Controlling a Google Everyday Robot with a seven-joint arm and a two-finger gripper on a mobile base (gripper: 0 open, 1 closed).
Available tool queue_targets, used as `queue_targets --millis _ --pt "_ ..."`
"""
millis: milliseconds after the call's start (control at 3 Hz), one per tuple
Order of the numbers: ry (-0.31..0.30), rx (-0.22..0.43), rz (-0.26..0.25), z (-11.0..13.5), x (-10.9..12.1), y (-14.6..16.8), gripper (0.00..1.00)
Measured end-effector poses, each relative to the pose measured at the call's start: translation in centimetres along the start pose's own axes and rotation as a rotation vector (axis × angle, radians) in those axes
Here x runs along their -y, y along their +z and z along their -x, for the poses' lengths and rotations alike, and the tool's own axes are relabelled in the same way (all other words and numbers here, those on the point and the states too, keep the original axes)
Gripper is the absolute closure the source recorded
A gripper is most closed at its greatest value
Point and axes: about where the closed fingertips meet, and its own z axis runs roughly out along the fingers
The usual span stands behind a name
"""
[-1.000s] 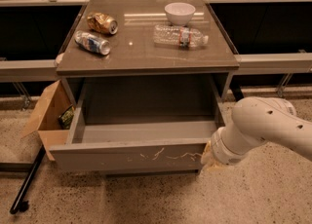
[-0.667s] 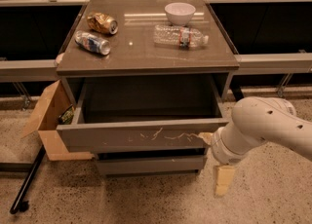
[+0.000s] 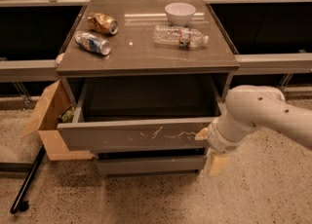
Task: Close top drawer
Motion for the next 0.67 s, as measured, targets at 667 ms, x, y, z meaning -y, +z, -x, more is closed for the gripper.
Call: queue_targets --millis 667 --pt "-0.007 -0.035 0.006 -1.9 5.6 1.8 0.72"
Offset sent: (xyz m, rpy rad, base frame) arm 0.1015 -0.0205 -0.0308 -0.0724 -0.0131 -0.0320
